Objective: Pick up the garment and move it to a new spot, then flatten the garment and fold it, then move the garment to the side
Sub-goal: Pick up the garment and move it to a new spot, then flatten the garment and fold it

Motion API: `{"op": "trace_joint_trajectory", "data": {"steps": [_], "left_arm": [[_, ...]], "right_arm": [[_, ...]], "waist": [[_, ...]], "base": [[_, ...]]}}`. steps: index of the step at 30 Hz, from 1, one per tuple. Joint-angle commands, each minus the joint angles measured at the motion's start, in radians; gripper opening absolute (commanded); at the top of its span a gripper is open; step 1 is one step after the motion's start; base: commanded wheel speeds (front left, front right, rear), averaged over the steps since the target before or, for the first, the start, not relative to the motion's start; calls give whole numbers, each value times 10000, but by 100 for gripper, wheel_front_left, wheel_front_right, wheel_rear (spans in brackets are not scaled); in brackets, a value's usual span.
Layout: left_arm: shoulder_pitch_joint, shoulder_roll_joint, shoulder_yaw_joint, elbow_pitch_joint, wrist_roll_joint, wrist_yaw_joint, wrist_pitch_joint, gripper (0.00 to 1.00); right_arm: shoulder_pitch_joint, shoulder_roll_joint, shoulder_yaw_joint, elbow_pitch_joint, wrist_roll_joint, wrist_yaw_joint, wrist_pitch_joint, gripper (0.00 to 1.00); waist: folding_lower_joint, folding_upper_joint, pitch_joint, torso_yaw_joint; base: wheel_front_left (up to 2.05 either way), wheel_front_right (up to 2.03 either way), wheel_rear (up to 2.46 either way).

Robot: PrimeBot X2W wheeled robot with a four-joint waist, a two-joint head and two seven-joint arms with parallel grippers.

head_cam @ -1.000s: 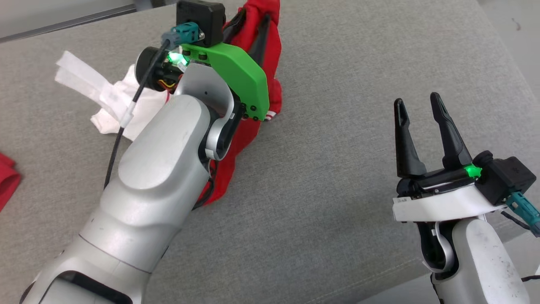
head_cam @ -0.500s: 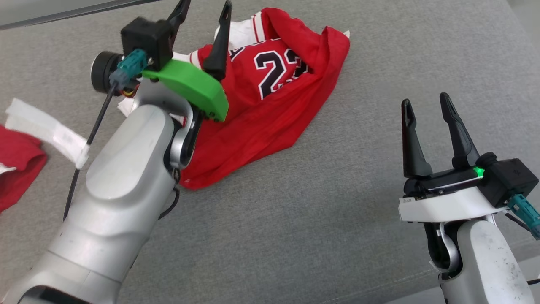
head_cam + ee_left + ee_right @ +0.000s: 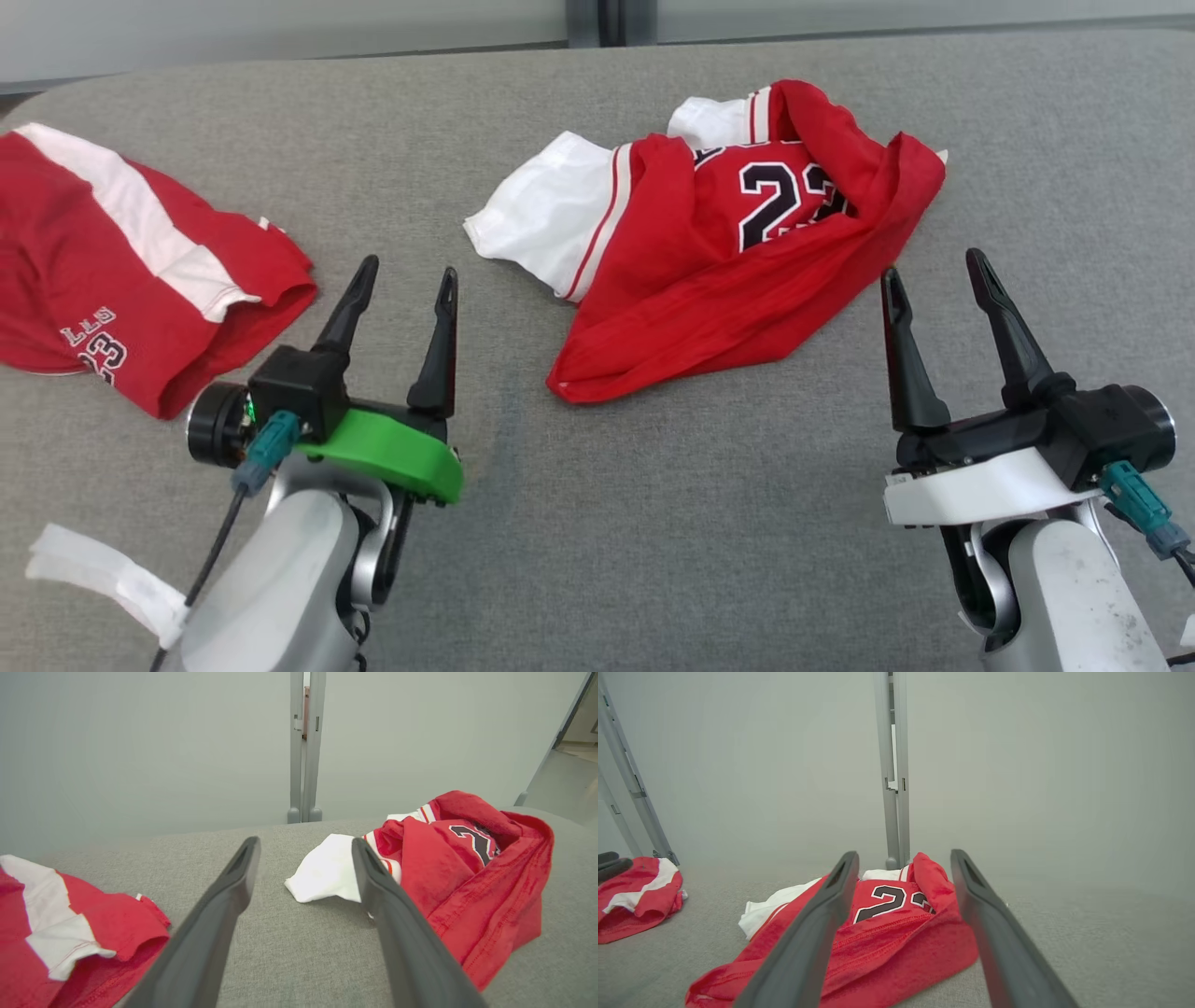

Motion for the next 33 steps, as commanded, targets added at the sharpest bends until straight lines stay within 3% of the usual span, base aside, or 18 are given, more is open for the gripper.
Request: {"op": "trace_joint_trajectory", "data": {"steps": [1,7,18,26,33], "left_arm": [[438,-169,152,-215,279,75,-25,100],[1871,-848,1145,-961,1171,166,-19,100],[2418,-1969,2364,-1040,2280,-877,-21,100],[2330,-2304,2601,-756,2684,-1348,-21,100],[2469,-2381,2698,-560,2612,-1392,-20,100]], "right_arm": [[175,-27,-4,28,-56,-14,-31,100],[358,-29,108,54,58,-14,-31,100],[185,-27,841,371,-570,-14,-30,100],[-623,-35,2232,2374,-915,-15,-31,100],[-1357,-39,2995,4712,156,-15,-31,100]], "waist": [[1,-1,-655,616],[1,-1,-870,580],[1,-1,-617,1234],[1,-1,-311,2209],[1,-1,-310,2957]], "base": [[0,0,0],[0,0,0],[0,0,0],[0,0,0],[0,0,0]]}}
